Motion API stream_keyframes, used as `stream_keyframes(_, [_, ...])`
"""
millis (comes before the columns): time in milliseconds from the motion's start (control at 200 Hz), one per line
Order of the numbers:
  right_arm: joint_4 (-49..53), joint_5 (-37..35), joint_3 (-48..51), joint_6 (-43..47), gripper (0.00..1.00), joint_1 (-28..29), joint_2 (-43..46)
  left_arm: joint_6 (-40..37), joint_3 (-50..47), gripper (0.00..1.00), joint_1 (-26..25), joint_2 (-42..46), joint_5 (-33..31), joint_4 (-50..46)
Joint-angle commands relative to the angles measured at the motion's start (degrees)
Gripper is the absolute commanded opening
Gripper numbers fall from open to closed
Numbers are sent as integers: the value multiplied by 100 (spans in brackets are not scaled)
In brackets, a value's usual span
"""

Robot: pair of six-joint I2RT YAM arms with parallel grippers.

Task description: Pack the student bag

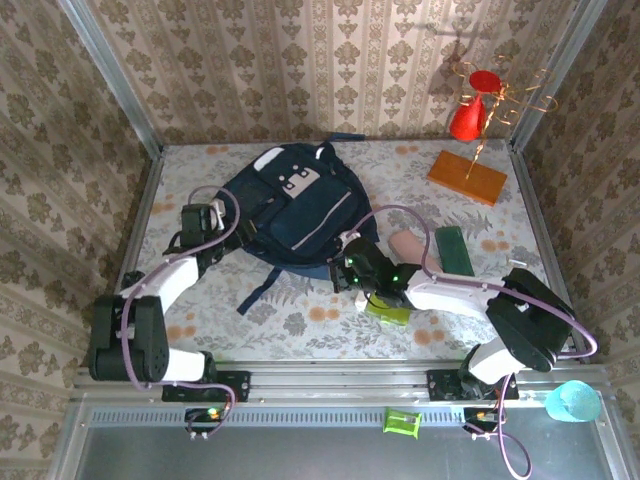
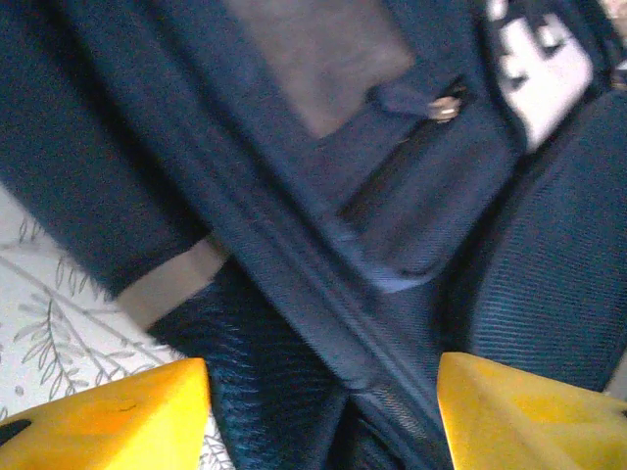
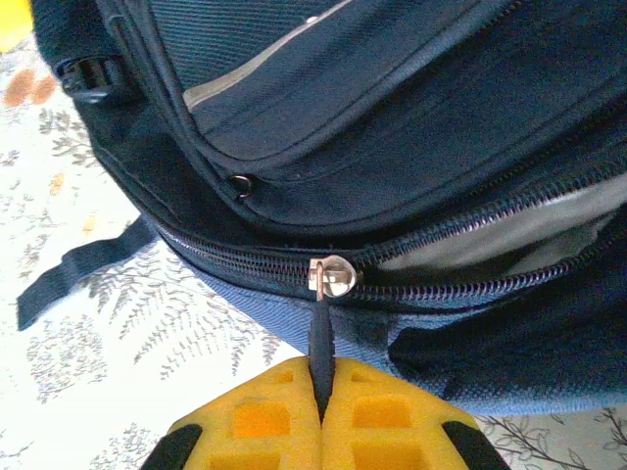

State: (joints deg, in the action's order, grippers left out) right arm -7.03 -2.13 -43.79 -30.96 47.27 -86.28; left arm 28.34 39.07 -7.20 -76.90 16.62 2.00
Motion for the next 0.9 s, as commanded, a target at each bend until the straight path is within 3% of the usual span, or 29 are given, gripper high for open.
stream_keyframes(0, [70,628,-271,260,0,-82,225,-1411,13,65,-506,409,-121,287])
stream_keyframes(35, [138,685,-299,280,0,-105,239,-1816,-124,71,-728,511,-76,568])
stream_keyframes(175, [253,899,-349,251,0,-199,251,-3318,-546,72,-1472,776,263,1373])
stream_keyframes(490, [140,1100,-235,56,0,-360,360,-5284,-524,74,-2214,252,1842,1073])
stream_keyframes(690, [79,1101,-211,-18,0,-371,466,-5711,-103,72,-2503,-223,1760,565])
stream_keyframes(895, [63,1074,-165,-87,0,-378,612,-5681,316,58,-2532,-666,1685,197])
